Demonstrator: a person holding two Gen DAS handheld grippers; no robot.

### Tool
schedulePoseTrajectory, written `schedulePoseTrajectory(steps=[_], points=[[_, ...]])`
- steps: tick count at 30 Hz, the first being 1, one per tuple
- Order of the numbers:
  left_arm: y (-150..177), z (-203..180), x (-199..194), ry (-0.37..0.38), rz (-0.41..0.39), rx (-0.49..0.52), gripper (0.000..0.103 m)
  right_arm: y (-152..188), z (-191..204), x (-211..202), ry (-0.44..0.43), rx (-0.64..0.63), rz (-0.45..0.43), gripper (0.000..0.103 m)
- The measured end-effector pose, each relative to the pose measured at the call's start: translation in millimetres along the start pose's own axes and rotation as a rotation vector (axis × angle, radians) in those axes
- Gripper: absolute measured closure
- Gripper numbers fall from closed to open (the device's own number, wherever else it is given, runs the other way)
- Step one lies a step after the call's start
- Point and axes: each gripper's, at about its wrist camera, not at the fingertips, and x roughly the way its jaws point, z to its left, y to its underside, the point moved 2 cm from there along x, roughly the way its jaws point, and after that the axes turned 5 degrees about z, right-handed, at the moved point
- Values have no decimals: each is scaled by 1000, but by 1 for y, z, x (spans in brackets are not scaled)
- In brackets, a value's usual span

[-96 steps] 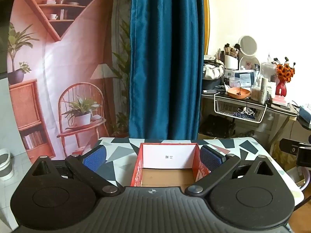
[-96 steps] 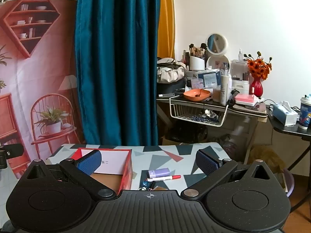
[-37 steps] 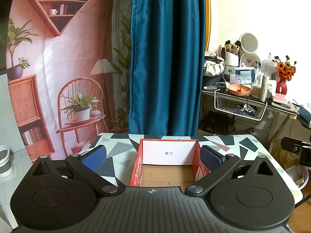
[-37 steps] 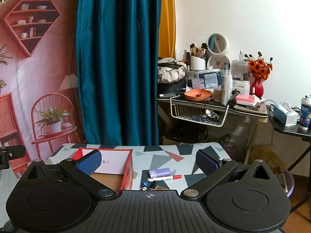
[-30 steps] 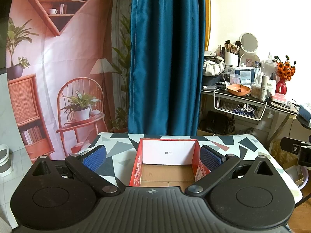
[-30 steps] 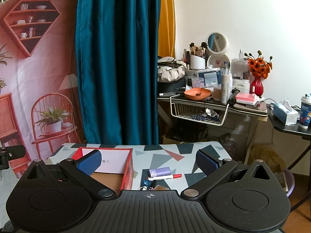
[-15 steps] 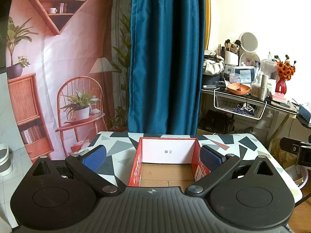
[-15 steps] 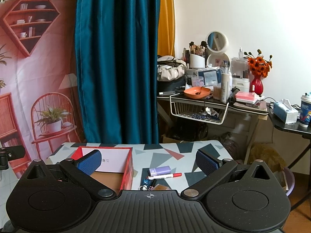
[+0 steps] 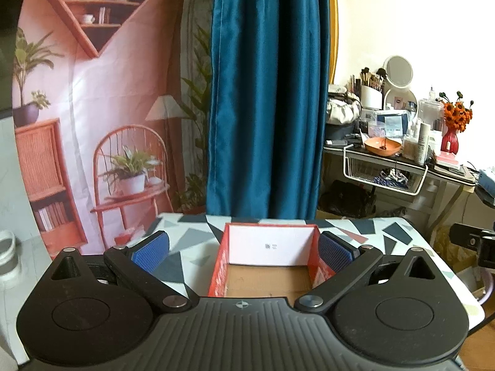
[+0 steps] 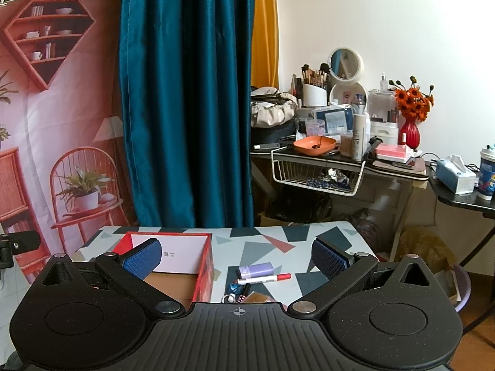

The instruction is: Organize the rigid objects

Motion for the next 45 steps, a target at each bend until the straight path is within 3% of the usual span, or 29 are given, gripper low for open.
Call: schedulePoseTrajectory(steps=[5, 13, 24, 28, 30, 33, 38, 43, 45], points=[[0, 5, 11, -42, -46, 14, 0, 6, -1, 8, -10, 6, -3, 0], [5, 27, 52, -62, -7, -45, 0, 13, -11, 41, -18, 10, -11, 0], [33, 47, 123, -77, 138, -35, 0, 38, -28, 115, -49, 61, 67, 0], [49, 62, 148, -24, 227, -65, 2, 50, -32, 142, -48, 70, 93, 0], [59, 73, 161, 34, 272, -128, 14, 56, -34, 153, -57, 82, 110, 0], [70, 86, 173, 79, 322, -197, 21, 66, -35, 168, -65, 99, 144, 0], [80, 90, 175, 81, 295, -194, 31, 82, -35, 187, -84, 121, 190, 0], [90, 78, 177, 98, 297, -176, 48, 93, -36, 195, -95, 137, 213, 0], [93, 75, 182, 96, 307, -176, 59, 97, -37, 197, -94, 135, 218, 0]])
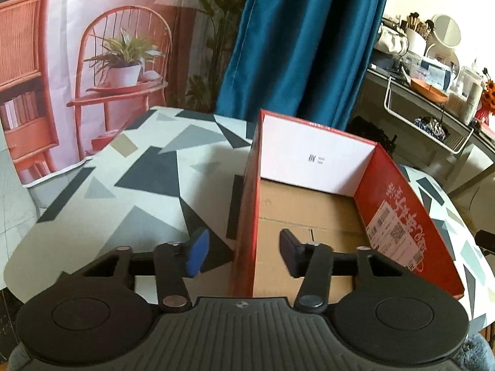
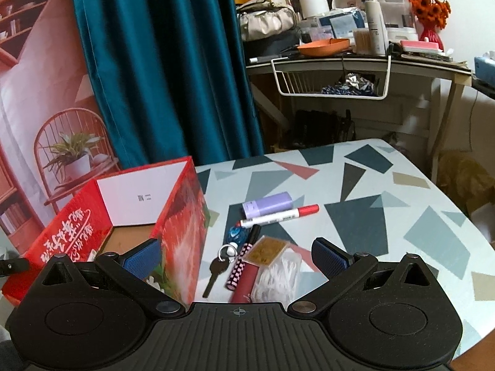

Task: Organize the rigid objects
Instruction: 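Move the left gripper to the red box wall and the right toward the items, then grasp the white USB charger with the right gripper while the left gripper holds the box wall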

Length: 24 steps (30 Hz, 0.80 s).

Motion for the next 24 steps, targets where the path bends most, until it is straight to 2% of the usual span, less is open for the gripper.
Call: schedulePoseTrajectory(steps=[5, 9, 22, 24], points=[[2, 0, 2, 9, -15, -2, 75, 6, -4, 4, -3, 6, 9, 0], [4, -3, 2, -11, -28, 23, 94, 10, -8, 7, -1, 13, 7, 0], [8, -10, 2, -54, -50, 39, 94, 16, -29, 15, 18, 46, -7, 2], [8, -9, 1, -54, -53, 40, 94, 18, -36, 17, 22, 68, 0, 7]])
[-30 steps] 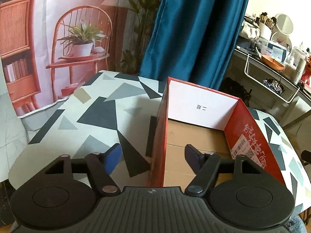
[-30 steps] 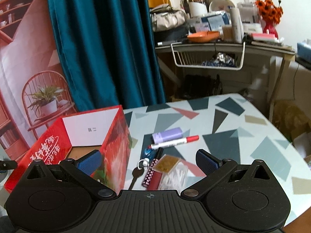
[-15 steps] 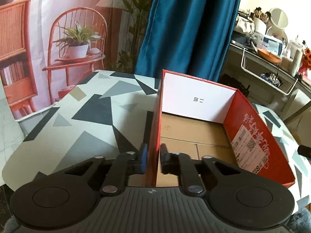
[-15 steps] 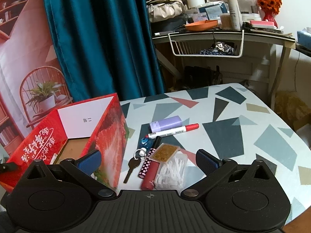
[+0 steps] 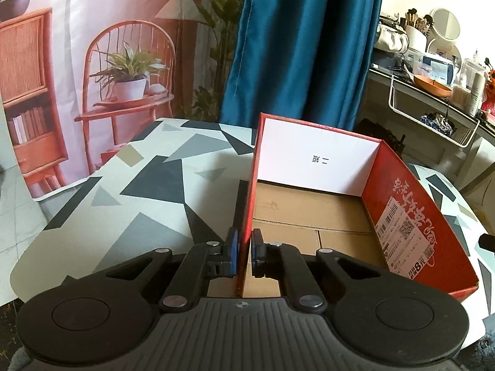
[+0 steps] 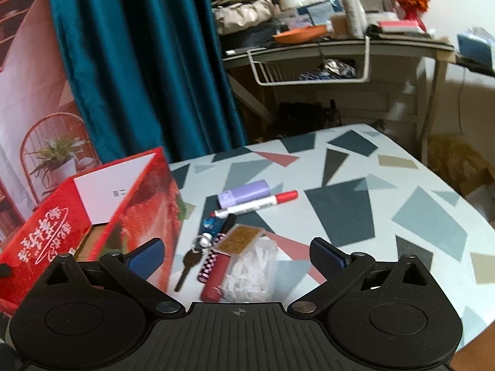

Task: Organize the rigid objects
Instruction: 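Grasp the white USB charger with the right gripper while the left gripper holds the box wall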

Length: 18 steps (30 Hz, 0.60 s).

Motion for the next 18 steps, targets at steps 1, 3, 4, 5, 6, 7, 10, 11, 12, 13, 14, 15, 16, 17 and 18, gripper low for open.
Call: schedulePoseTrajectory(steps=[1, 3, 4, 5, 6, 7, 10, 11, 12, 13, 14, 15, 16, 17, 18], points=[[0, 0, 0, -3, -3, 6, 94, 1, -3, 2, -2, 6, 5, 8], [1, -2, 0, -12, -9, 19, 93, 3, -6, 5, -4, 2, 10, 11], [2, -2, 0, -14, -11, 22, 93, 7, -6, 6, -3, -7, 10, 11], [2, -2, 0, -16, -12, 19, 93, 10, -6, 8, -4, -22, 14, 13], [2, -1, 0, -13, -13, 13, 93, 14, -5, 9, -7, -36, 23, 17], [3, 0, 0, -8, -14, 7, 93, 18, -4, 11, -6, -50, 36, 19], [3, 1, 0, -3, -18, 3, 93, 32, 0, 19, 2, -89, 89, 27], [3, 1, 0, -4, -19, 4, 93, 37, 2, 22, 3, -99, 108, 32], [3, 0, 0, -5, -19, 6, 93, 42, 3, 26, 6, -112, 128, 40], [3, 1, 0, -5, -19, 7, 93, 45, 5, 31, 12, -129, 146, 43], [3, 1, 0, -3, -18, 6, 93, 48, 6, 34, 19, -143, 157, 48], [4, 2, 0, 0, -17, 3, 93, 50, 7, 37, 26, -154, 164, 50], [4, 3, 1, 5, -15, -2, 93, 51, 7, 40, 32, -165, 167, 50], [4, 3, 1, 8, -14, -6, 93, 53, 7, 42, 33, -173, 167, 51], [5, 4, 1, 10, -13, -7, 93, 54, 7, 45, 39, -183, 168, 52]])
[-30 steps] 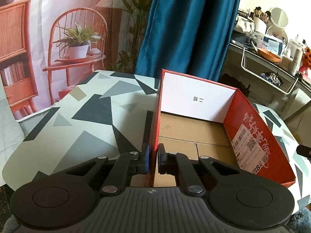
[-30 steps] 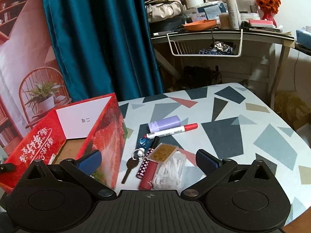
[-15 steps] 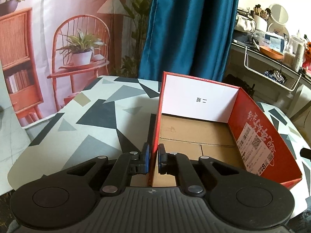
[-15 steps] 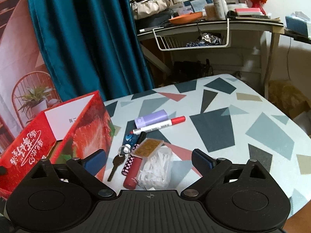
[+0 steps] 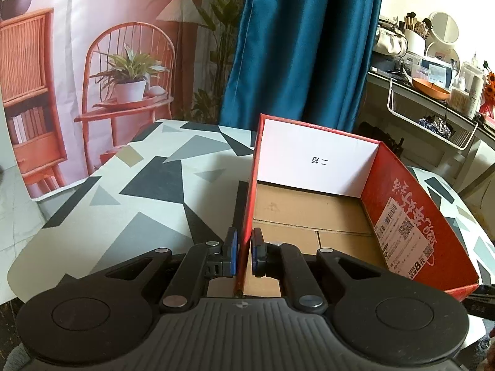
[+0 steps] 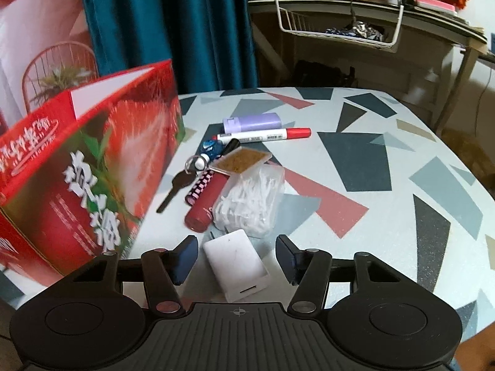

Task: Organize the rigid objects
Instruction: 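Grasp the white USB charger with the right gripper while the left gripper holds the box wall, then carry the white charger into the red box and release it with the right gripper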

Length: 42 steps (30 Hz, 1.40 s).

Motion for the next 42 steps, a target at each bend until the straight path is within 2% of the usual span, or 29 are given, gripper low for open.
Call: schedulePoseTrajectory(steps=[3, 7, 23, 42], points=[[0, 0, 0, 0, 1, 2, 93, 2, 3, 9, 10, -34, 14, 62], [1, 0, 1, 0, 0, -3, 93, 6, 12, 14, 20, -90, 13, 71], [4, 0, 0, 0, -16, 0, 93, 6, 11, 15, -29, -80, -8, 71], [6, -5, -1, -21, -36, 22, 93, 7, 9, 19, -27, -44, 16, 70]])
